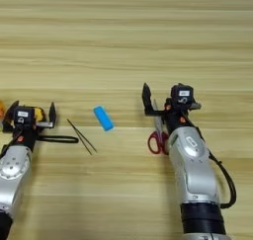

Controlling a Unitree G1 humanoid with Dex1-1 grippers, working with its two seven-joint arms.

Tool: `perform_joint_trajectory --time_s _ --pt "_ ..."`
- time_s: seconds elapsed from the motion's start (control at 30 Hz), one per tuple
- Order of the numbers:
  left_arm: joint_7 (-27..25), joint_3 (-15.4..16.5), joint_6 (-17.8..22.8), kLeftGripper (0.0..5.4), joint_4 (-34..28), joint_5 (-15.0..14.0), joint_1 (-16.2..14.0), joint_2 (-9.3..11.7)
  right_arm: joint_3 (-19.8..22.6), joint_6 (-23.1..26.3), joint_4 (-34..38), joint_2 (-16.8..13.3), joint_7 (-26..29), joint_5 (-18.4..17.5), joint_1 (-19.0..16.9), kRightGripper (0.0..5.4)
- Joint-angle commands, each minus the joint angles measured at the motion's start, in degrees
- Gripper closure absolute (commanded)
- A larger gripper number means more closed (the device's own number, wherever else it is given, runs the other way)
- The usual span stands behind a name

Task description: Move the objects on the table

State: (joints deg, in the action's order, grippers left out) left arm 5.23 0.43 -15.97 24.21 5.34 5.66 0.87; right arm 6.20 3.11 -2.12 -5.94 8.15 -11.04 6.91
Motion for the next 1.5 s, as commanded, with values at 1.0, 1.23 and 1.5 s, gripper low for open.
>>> perform_joint_trajectory --time_s 1.0,1.23,1.5 --pt "0.2 0.6 -0.3 0.03 6.0 -0.5 1.5 -0.1 -0.3 0.4 1.1 0.5 0.1 -0.1 0.4 0.0" --pt "0.2 0.7 -0.4 0.03 6.7 -0.6 1.7 0.0 -0.4 0.3 1.0 0.6 0.0 0.0 0.5 0.0" --pt "0.5 0.8 -0.5 0.03 7.3 -0.7 2.0 0.0 -0.4 0.2 0.8 0.6 0.1 0.0 0.5 0.0"
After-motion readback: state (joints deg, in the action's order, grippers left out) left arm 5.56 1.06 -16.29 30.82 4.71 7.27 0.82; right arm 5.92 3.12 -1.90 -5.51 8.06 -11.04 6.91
